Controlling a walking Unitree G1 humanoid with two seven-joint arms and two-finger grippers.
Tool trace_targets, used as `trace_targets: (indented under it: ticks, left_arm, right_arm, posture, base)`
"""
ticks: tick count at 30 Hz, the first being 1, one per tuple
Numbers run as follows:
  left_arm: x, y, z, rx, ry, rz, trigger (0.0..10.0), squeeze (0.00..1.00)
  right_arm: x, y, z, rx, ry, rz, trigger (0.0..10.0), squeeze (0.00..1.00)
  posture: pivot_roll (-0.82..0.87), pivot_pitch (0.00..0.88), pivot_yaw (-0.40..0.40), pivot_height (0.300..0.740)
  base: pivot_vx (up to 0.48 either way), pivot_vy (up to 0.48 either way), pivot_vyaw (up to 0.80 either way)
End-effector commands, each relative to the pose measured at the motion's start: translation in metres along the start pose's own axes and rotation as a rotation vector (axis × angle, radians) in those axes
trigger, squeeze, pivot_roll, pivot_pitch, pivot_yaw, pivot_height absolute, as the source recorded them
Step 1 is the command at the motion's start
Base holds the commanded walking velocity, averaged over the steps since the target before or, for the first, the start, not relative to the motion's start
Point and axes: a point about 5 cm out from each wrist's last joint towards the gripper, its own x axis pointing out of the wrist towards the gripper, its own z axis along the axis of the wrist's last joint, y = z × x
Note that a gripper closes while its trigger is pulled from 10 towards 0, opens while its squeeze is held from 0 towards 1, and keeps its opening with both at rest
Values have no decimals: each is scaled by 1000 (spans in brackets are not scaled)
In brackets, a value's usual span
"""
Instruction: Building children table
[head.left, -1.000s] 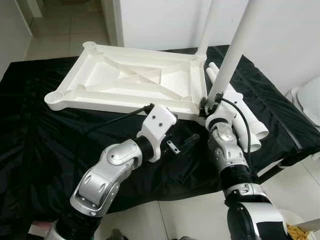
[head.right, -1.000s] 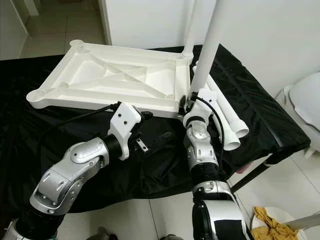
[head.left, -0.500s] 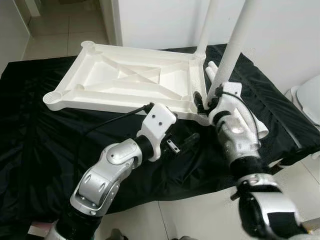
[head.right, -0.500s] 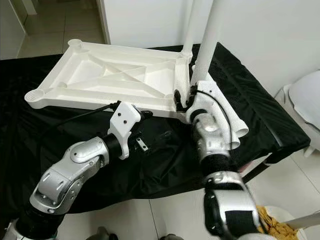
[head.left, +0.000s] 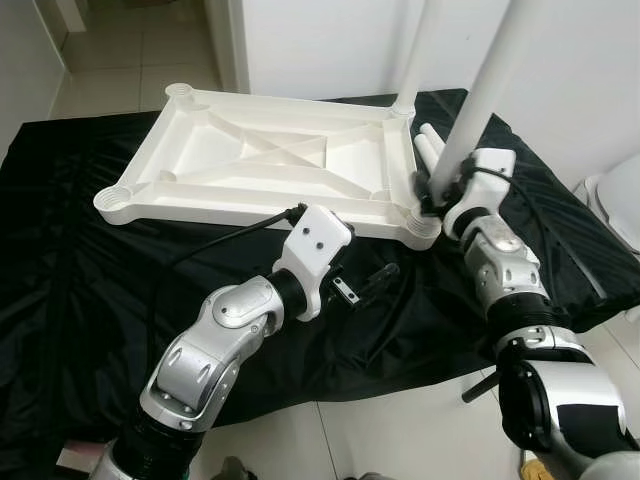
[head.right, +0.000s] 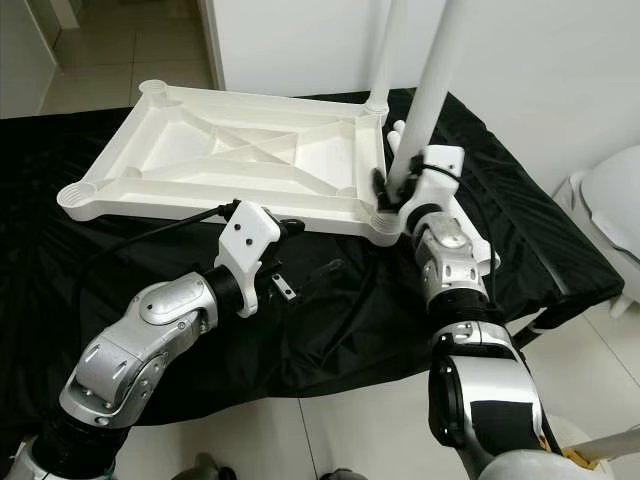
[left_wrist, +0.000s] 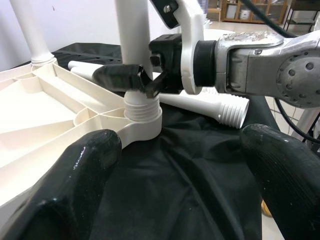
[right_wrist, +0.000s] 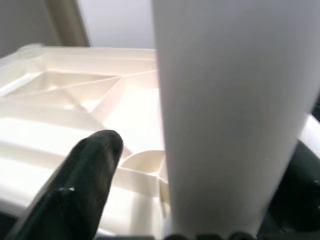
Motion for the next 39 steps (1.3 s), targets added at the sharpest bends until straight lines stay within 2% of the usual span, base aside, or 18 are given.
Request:
trace_targets:
  ticks: [1,3,5,9,21,22,24,25,32,39]
  left_arm:
    - [1,2,0,9,2,6,10000,0]
    - [1,2,0,9,3,6,10000,0]
    - [1,1,0,9,4,3,10000,0]
    - [0,-1,0,4,7,-8,10000,0]
    - [-5,-7,-6,0,47,-60,10000,0]
    - [-6,-8,-7,-4,54,-71,10000,0]
    - [-6,-8,-7,-4,54,-71,10000,0]
    - [-6,-8,-8,-9,60,-76,10000,0]
    - [-7,-5,-12,-35,96,-45,10000,0]
    - [-5,-2,-18,-56,145,-3,10000,0]
  right_arm:
    - [0,2,-1,-41,12,88,10000,0]
    - [0,2,-1,-46,15,109,10000,0]
    - [-3,-1,0,-111,19,192,10000,0]
    - [-5,-8,1,-154,40,244,10000,0]
    - [-9,-20,1,-182,80,278,10000,0]
    - [-10,-22,1,-187,84,290,4392,0]
    - [-10,-22,1,-187,84,290,4392,0]
    - [-11,-23,0,-189,86,294,0,0]
    - [-14,-30,-1,-179,85,268,0,0]
    - [-13,-23,-10,-82,62,167,0,0]
  posture:
    - [-20,63,-11,740]
    - [-20,63,-11,740]
    - [-19,62,-10,740]
    - [-18,62,-11,740]
    - [-11,64,-9,740]
    - [-9,66,-8,740]
    - [-9,66,-8,740]
    - [-9,67,-8,740]
    - [-8,73,-8,740]
    - [-12,80,-10,740]
  base:
    - [0,0,0]
    - [0,0,0]
    - [0,0,0]
    - [0,0,0]
    - [0,0,0]
    - [0,0,0]
    - [0,0,0]
    - [0,0,0]
    - [0,0,0]
    - [0,0,0]
